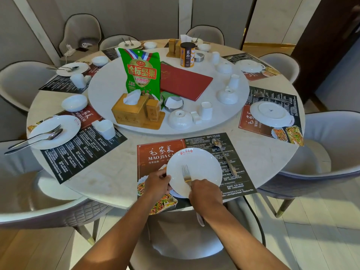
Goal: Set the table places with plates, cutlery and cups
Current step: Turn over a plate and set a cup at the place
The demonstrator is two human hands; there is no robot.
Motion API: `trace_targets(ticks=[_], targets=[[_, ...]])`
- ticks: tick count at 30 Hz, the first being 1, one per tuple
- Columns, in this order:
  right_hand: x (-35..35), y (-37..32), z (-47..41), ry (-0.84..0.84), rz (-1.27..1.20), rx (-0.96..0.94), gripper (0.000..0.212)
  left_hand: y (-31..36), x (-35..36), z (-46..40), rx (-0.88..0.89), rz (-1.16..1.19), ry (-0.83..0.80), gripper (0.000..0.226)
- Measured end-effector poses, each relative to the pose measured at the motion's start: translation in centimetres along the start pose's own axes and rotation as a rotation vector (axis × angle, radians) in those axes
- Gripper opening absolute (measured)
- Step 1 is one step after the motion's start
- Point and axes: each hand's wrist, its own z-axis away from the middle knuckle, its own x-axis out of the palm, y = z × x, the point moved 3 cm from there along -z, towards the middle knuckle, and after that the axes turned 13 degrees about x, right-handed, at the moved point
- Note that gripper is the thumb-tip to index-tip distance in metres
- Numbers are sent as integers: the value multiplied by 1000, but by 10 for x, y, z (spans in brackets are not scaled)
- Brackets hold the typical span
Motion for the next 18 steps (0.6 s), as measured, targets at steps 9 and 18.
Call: trace_targets(ticks=[9, 18], targets=[[-39, 50, -40, 205, -174, 234, 41, -4, 1, -1, 1, -1, -14, 36], [-42, 96, -88, 142, -147, 344, 20, -4, 0, -2, -20, -2, -12, 35]])
